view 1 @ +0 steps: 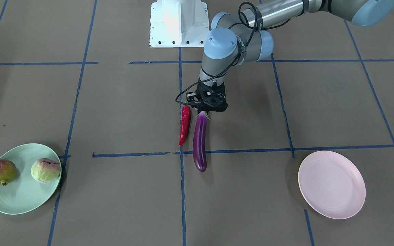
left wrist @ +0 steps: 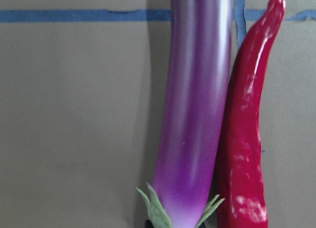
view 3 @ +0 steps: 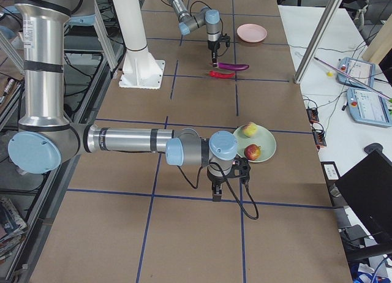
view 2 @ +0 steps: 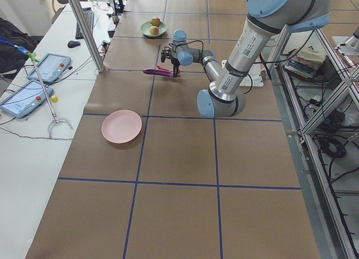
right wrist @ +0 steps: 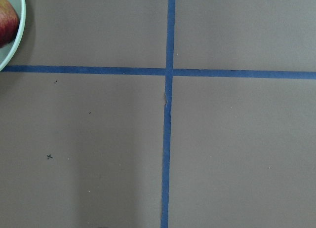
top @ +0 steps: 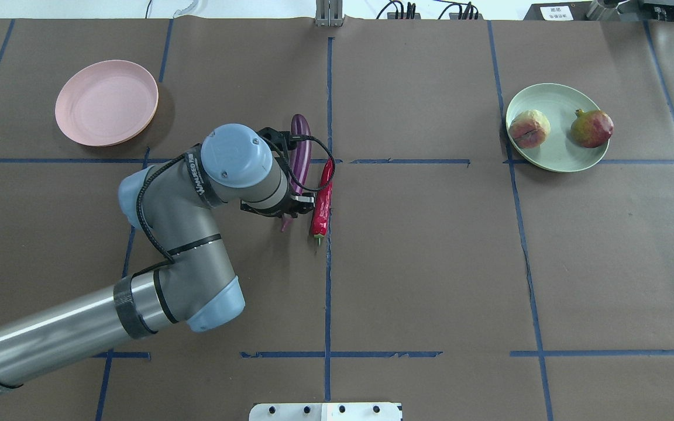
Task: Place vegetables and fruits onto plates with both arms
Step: 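Lift the eggplant with the left gripper and lower it onto the pink plate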
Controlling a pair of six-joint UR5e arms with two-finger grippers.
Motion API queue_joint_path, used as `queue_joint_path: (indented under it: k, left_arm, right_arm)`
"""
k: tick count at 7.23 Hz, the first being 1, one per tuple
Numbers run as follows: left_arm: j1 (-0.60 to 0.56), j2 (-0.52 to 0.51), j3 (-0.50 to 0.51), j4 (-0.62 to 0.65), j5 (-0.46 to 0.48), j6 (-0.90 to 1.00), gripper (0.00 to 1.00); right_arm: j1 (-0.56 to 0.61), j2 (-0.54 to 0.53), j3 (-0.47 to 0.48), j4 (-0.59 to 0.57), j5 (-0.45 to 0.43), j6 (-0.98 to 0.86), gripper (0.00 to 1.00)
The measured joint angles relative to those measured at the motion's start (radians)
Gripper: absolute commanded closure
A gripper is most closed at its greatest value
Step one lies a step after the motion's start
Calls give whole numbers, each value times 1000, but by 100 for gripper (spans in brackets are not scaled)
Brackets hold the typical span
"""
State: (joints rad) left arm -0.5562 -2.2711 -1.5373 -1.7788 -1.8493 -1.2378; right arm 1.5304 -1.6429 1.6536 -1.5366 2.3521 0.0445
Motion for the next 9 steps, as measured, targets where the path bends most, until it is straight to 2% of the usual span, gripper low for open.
queue_joint_path:
  k: [1, 3, 5, 6, 7, 8, 9]
  left_arm:
    - [-59, 29, -6, 2, -30, -18, 100]
    - [-236, 121, -4, 5, -176, 14, 100]
    - [-412, 215, 18, 9, -271, 232, 100]
    - [-463, 237, 58, 9, -281, 331, 94]
    - [-493, 247, 109, 8, -283, 416, 68]
    - [-510, 251, 145, 8, -283, 476, 1]
    - [-517, 257, 162, 8, -281, 517, 0]
  right_arm:
    - [0, 0, -1, 0, 0, 0, 0]
    - [-2, 0, -4, 0, -1, -1, 0]
    - [-2, 0, -4, 1, 0, -2, 0]
    - [-3, 0, -3, 1, 1, -3, 0]
    - [-3, 0, -3, 3, 1, -3, 0]
    - [-3, 0, -3, 6, 1, -3, 0]
    - [-3, 0, -3, 7, 1, -3, 0]
